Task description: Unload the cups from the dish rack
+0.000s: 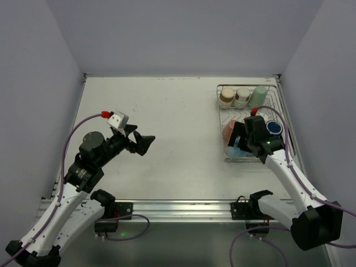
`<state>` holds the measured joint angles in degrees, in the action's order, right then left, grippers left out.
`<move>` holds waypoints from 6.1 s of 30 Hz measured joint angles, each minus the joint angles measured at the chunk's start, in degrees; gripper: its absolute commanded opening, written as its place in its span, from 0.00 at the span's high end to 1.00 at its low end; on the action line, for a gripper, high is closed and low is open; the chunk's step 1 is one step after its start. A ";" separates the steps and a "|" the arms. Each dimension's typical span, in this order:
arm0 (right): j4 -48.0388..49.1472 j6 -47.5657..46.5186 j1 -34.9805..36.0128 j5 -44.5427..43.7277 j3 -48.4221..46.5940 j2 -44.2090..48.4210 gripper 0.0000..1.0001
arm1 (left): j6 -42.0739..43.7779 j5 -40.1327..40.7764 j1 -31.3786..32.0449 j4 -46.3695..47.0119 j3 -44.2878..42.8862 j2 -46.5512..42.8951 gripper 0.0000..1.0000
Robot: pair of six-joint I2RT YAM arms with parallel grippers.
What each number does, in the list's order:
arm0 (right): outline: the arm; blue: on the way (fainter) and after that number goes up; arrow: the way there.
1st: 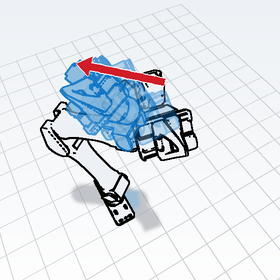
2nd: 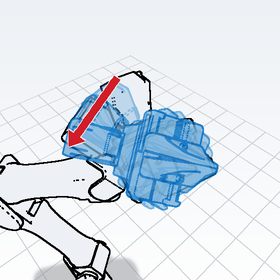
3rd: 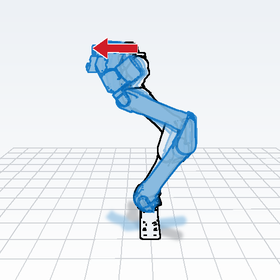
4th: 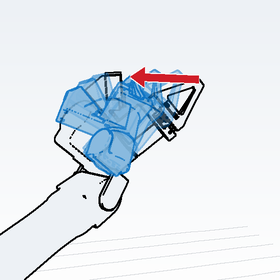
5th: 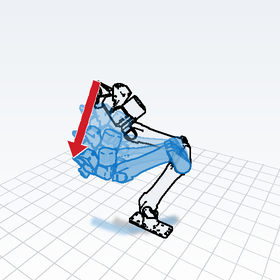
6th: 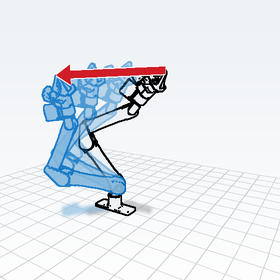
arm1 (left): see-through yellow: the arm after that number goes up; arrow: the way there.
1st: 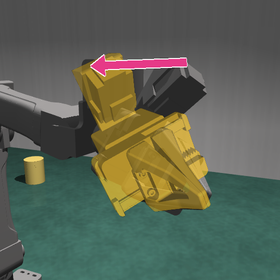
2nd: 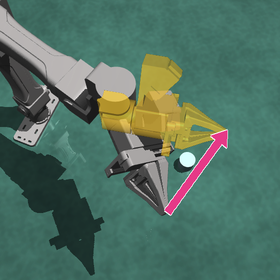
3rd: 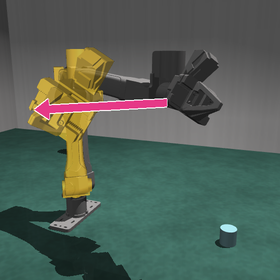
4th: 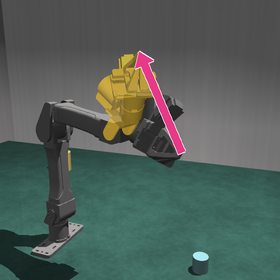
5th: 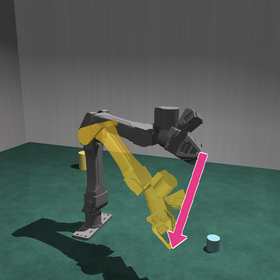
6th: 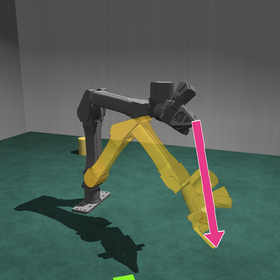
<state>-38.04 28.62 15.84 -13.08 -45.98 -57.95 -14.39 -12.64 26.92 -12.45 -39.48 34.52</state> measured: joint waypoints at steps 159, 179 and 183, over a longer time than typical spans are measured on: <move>27.06 2.69 22.18 15.89 9.16 9.27 0.07 | 0.22 25.75 -22.88 -18.16 -49.18 69.92 0.09; 17.25 0.68 3.56 -6.05 -2.10 -4.76 0.18 | -5.97 -10.71 -9.27 2.01 -4.31 11.78 0.00; 16.28 0.76 3.26 -8.33 -6.34 -11.61 0.12 | -4.83 -12.76 -9.27 1.49 0.39 9.14 0.00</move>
<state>-21.76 29.39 19.09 -21.41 -52.31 -69.56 -19.22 -25.41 17.65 -10.96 -39.09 43.66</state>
